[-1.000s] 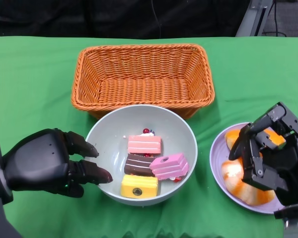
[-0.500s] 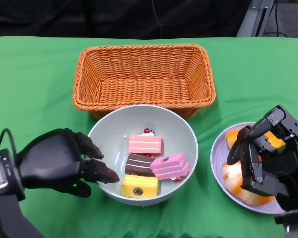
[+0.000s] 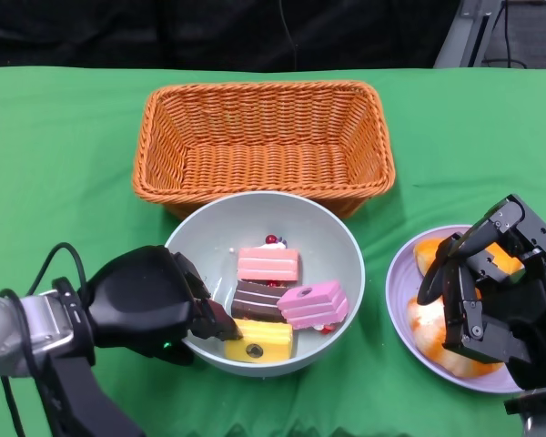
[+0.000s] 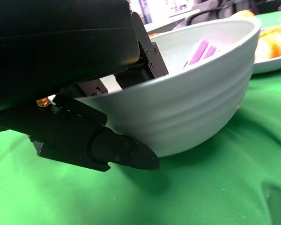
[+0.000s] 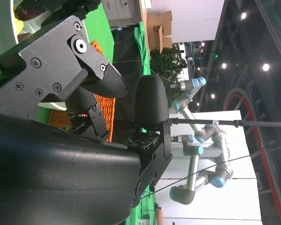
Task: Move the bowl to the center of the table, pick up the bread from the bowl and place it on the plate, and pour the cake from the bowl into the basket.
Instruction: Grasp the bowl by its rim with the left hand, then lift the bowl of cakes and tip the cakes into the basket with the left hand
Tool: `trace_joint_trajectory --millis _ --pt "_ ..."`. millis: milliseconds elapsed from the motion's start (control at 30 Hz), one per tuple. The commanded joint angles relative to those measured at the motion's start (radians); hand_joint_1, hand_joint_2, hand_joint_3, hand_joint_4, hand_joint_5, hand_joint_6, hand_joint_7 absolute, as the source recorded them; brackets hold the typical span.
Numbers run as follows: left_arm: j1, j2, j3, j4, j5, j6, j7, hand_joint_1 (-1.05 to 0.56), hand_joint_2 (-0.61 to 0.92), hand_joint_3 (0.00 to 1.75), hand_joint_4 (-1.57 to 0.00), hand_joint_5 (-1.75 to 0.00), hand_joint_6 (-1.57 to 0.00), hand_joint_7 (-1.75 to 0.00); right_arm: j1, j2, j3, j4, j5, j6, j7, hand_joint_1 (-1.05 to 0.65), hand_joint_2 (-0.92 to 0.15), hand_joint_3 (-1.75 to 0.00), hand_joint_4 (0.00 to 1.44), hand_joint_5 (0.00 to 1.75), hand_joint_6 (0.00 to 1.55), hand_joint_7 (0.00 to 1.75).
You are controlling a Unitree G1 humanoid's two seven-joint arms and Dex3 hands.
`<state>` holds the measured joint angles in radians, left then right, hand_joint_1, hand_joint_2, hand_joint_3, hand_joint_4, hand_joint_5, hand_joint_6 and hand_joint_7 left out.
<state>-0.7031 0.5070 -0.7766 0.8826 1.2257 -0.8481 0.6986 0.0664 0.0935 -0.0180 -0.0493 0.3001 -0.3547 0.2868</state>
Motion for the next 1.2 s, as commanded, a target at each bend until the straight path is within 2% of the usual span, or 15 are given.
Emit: trace_joint_trajectory --millis 33,167,200,233,267,300,367,400,433,500,533,633,700,767,1200 --pt "-0.017 -0.024 -0.036 0.062 0.012 0.036 0.036 -0.41 0.92 0.09 -0.94 -0.02 -0.88 -0.01 0.007 -0.003 -0.003 -0.014 0.009 -0.001 -0.004 -0.11 -0.43 -1.42 0.77 1.75 0.46 1.75" --pt "-0.044 -0.045 -0.087 0.124 0.031 0.046 0.115 -0.39 0.92 0.09 -1.0 -0.05 -0.97 -0.05 0.009 -0.004 -0.003 -0.014 0.018 0.002 0.001 -0.11 -0.43 -1.42 0.77 1.75 0.46 1.74" --pt "-0.051 -0.051 -0.099 0.142 0.034 0.043 0.142 -0.38 0.92 0.07 -1.06 -0.08 -1.02 -0.07 0.01 -0.003 -0.003 -0.014 0.019 0.002 0.001 -0.11 -0.43 -1.42 0.76 1.75 0.45 1.74" --pt "-0.057 -0.055 -0.11 0.157 0.035 0.04 0.163 -0.36 0.91 0.03 -1.06 -0.37 -1.11 -0.07 0.01 -0.003 -0.003 -0.014 0.019 0.002 0.0 -0.1 -0.43 -1.42 0.76 1.75 0.45 1.74" --pt "-0.062 -0.06 -0.117 0.175 0.029 0.031 0.176 -0.35 0.9 0.02 -0.97 -0.63 -1.15 -0.06 0.01 -0.002 -0.003 -0.014 0.019 0.002 -0.002 -0.1 -0.43 -1.42 0.76 1.75 0.46 1.74" --pt "-0.066 -0.065 -0.124 0.191 0.026 0.029 0.19 -0.33 0.89 0.01 -0.87 -1.07 -1.2 -0.06 0.011 -0.001 -0.003 -0.015 0.021 0.004 -0.003 -0.1 -0.43 -1.42 0.76 1.75 0.46 1.74" --pt "-0.071 -0.071 -0.137 0.216 0.022 0.028 0.216 -0.32 0.88 0.0 -0.78 -1.42 -1.24 -0.08 0.012 0.0 -0.002 -0.018 0.024 0.009 -0.005 -0.1 -0.42 -1.42 0.76 1.75 0.46 1.74" --pt "-0.073 -0.074 -0.143 0.226 0.02 0.027 0.228 -0.31 0.88 0.0 -0.75 -1.5 -1.25 -0.09 0.013 -0.001 -0.001 -0.02 0.026 0.011 -0.005 -0.09 -0.42 -1.42 0.75 1.75 0.46 1.73" --pt "-0.075 -0.076 -0.148 0.235 0.018 0.025 0.236 -0.3 0.88 0.0 -0.72 -1.59 -1.23 -0.18 0.013 -0.001 -0.001 -0.02 0.026 0.012 -0.005 -0.08 -0.43 -1.43 0.74 1.75 0.46 1.73" --pt "-0.076 -0.079 -0.154 0.251 0.013 0.021 0.259 -0.29 0.89 0.0 -0.69 -1.67 -1.0 -0.68 0.012 -0.002 -0.002 -0.015 0.026 0.011 -0.004 -0.08 -0.43 -1.43 0.74 1.75 0.46 1.73" --pt "-0.077 -0.081 -0.158 0.257 0.011 0.02 0.27 -0.28 0.91 0.01 -0.67 -1.71 -0.82 -1.09 0.011 -0.002 -0.003 -0.013 0.024 0.01 -0.004 -0.08 -0.43 -1.43 0.73 1.75 0.46 1.72" --pt "-0.077 -0.085 -0.166 0.275 0.003 0.009 0.312 -0.26 0.92 0.04 -0.67 -1.74 -0.61 -1.55 0.013 -0.007 -0.002 -0.016 0.024 0.023 -0.003 -0.08 -0.43 -1.43 0.73 1.75 0.46 1.72" --pt "-0.077 -0.085 -0.17 0.283 -0.004 -0.001 0.337 -0.24 0.92 0.06 -0.68 -1.75 -0.55 -1.68 0.013 -0.006 -0.002 -0.017 0.027 0.027 -0.001 -0.08 -0.44 -1.43 0.72 1.75 0.46 1.72" --pt "-0.077 -0.084 -0.167 0.289 -0.015 -0.016 0.35 -0.22 0.92 0.09 -0.68 -1.75 -0.5 -1.73 0.013 -0.004 -0.002 -0.021 0.028 0.034 -0.005 -0.06 -0.44 -1.44 0.73 1.75 0.46 1.71" --pt "-0.061 -0.086 -0.139 0.309 -0.062 -0.076 0.402 -0.16 0.92 0.2 -0.67 -1.75 -0.46 -1.75 0.014 -0.001 -0.003 -0.022 0.034 0.04 -0.002 -0.03 -0.44 -1.45 0.74 1.75 0.48 1.67"
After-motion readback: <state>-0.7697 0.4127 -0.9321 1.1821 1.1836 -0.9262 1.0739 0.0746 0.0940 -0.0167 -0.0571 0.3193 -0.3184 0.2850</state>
